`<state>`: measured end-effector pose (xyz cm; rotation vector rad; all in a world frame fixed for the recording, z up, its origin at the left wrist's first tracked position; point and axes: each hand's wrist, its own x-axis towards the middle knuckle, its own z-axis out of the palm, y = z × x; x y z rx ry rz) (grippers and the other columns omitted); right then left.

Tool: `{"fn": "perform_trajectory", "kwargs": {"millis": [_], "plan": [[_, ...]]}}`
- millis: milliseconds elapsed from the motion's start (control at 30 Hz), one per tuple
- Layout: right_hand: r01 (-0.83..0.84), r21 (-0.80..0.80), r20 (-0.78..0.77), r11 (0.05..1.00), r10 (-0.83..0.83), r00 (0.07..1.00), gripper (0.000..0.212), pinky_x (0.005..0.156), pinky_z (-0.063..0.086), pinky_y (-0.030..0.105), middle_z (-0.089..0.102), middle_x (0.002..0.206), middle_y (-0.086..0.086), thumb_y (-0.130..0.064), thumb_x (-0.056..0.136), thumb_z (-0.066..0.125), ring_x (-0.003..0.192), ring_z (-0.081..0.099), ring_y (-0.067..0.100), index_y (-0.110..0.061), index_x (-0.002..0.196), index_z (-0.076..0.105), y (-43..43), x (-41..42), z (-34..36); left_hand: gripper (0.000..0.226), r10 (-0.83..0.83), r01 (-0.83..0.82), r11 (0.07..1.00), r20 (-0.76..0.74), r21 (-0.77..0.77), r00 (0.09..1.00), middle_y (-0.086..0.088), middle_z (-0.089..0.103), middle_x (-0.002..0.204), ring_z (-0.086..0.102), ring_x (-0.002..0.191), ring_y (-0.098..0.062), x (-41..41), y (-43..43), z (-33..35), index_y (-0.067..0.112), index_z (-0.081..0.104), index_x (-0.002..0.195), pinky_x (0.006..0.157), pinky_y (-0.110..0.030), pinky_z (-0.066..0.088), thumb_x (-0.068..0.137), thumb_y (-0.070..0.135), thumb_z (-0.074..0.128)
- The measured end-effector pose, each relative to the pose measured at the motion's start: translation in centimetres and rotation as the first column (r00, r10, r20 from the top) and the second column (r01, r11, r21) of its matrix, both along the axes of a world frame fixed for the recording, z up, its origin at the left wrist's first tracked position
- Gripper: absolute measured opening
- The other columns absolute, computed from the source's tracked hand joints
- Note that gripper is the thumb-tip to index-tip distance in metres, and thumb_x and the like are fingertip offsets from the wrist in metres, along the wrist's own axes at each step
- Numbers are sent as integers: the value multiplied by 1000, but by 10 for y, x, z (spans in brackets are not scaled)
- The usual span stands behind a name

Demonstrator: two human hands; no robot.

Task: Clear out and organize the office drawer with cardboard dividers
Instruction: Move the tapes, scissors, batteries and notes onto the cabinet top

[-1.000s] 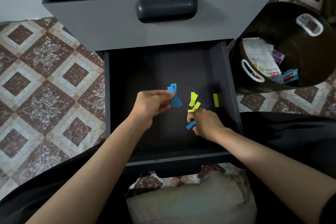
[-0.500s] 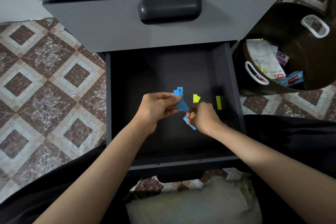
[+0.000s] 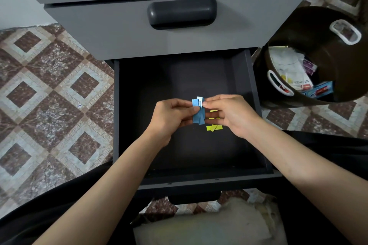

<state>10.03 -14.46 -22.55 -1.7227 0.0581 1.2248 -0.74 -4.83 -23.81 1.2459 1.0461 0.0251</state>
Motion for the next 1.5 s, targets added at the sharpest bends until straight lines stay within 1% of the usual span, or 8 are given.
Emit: {"fn": "perform_trajectory", "kwargs": {"millis": [367, 733, 867, 900, 967, 1067, 1267, 1500], "plan": [[-13, 54, 7, 998, 13, 1000, 10, 53, 56, 22, 67, 83, 8, 3, 82, 65, 67, 68, 16, -6, 83, 64, 1, -6, 1, 12, 14, -15, 992, 11, 124, 1000, -3, 66, 76, 68, 69, -10, -1, 0, 0, 10, 64, 72, 59, -18, 55, 75, 4, 74], [-17, 91, 39, 996, 14, 999, 20, 57, 58, 26, 68, 88, 7, 3, 81, 66, 71, 70, 17, -11, 94, 63, 1, -5, -1, 13, 75, -80, 993, 57, 88, 996, -7, 66, 75, 69, 72, -16, 1, -2, -2, 8, 62, 73, 62, -20, 57, 77, -1, 71], [-54, 51, 117, 997, 48, 992, 29, 65, 60, 30, 67, 99, 13, 4, 81, 65, 80, 69, 23, -9, 108, 61, 1, -3, -2, 16, -47, 37, 986, 56, 161, 997, -7, 67, 82, 69, 77, -19, 0, 3, 1, 11, 60, 80, 71, -26, 58, 78, -3, 69], [-94, 35, 148, 995, 87, 985, 32, 64, 59, 28, 67, 97, 14, 5, 81, 65, 79, 68, 23, -9, 111, 60, 1, -2, -2, 20, -142, 129, 954, 28, 269, 990, -5, 67, 91, 67, 83, -17, -2, 8, 2, 12, 61, 88, 76, -26, 56, 77, -3, 70], [-221, 5, 200, 975, 216, 956, 37, 58, 52, 24, 67, 88, 13, 4, 80, 64, 71, 63, 22, -11, 113, 56, 2, -1, 0, 47, -394, 389, 763, -105, 516, 913, 1, 61, 115, 59, 103, -9, -6, 20, 9, 17, 59, 113, 91, -19, 46, 73, 0, 74], [-339, -15, 205, 941, 335, 920, 41, 61, 48, 26, 67, 85, 12, 0, 79, 67, 74, 60, 20, -18, 113, 53, 2, -2, 4, 70, -599, 593, 508, -239, 625, 765, 5, 55, 131, 48, 121, -7, -6, 22, 23, 20, 53, 131, 101, -14, 33, 67, 6, 79], [-353, -19, 202, 935, 350, 915, 46, 72, 50, 31, 69, 99, 16, -5, 77, 69, 91, 65, 26, -22, 117, 54, -1, 1, 2, 46, -573, 619, 412, -338, 668, 747, -2, 68, 104, 61, 98, -17, -3, 15, 27, 16, 69, 112, 90, -32, 46, 68, 16, 80], [-357, -41, 220, 933, 357, 908, 37, 61, 50, 29, 69, 95, 17, -5, 78, 69, 72, 64, 19, -16, 112, 60, 1, 1, -1, 23, -530, 626, 324, -412, 710, 741, -3, 70, 92, 59, 90, -20, -4, 17, 23, 19, 75, 98, 83, -40, 47, 76, 26, 75]]}}
